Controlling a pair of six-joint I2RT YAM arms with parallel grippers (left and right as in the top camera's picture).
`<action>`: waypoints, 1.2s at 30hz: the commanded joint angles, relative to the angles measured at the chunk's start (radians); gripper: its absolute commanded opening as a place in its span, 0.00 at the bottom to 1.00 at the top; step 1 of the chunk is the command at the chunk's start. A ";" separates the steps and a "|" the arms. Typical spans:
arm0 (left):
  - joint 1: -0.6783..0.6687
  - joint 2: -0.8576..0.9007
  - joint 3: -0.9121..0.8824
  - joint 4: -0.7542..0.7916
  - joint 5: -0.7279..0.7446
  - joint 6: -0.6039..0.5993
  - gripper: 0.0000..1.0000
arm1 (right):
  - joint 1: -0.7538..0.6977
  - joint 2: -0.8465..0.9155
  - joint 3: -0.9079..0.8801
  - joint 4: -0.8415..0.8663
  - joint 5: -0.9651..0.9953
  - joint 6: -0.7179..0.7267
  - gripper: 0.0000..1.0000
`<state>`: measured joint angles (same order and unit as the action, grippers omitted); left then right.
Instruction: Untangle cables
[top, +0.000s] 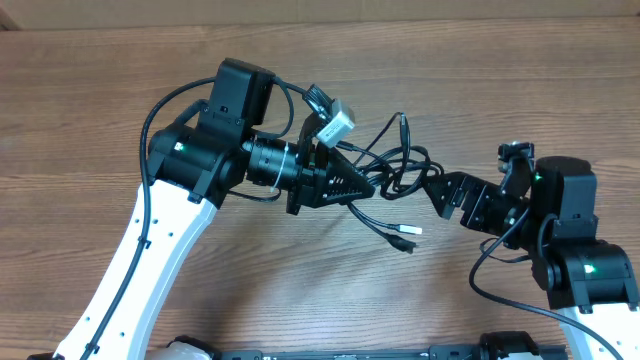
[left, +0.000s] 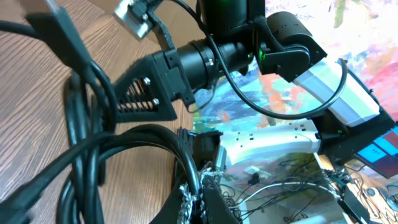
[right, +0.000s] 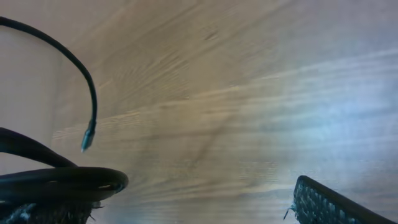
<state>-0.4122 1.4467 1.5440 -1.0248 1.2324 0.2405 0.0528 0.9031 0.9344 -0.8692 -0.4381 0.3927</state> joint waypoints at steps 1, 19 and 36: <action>-0.002 -0.007 0.029 0.007 0.059 0.026 0.04 | -0.003 -0.004 0.023 0.056 -0.011 0.004 1.00; -0.001 -0.007 0.029 0.132 0.213 -0.013 0.04 | -0.003 0.089 0.023 0.301 -0.008 0.000 1.00; 0.000 -0.007 0.029 0.132 0.235 -0.013 0.04 | -0.003 0.116 0.023 0.276 0.399 0.000 1.00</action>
<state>-0.4122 1.4467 1.5440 -0.8974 1.3994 0.2356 0.0532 1.0149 0.9344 -0.5716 -0.2295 0.3927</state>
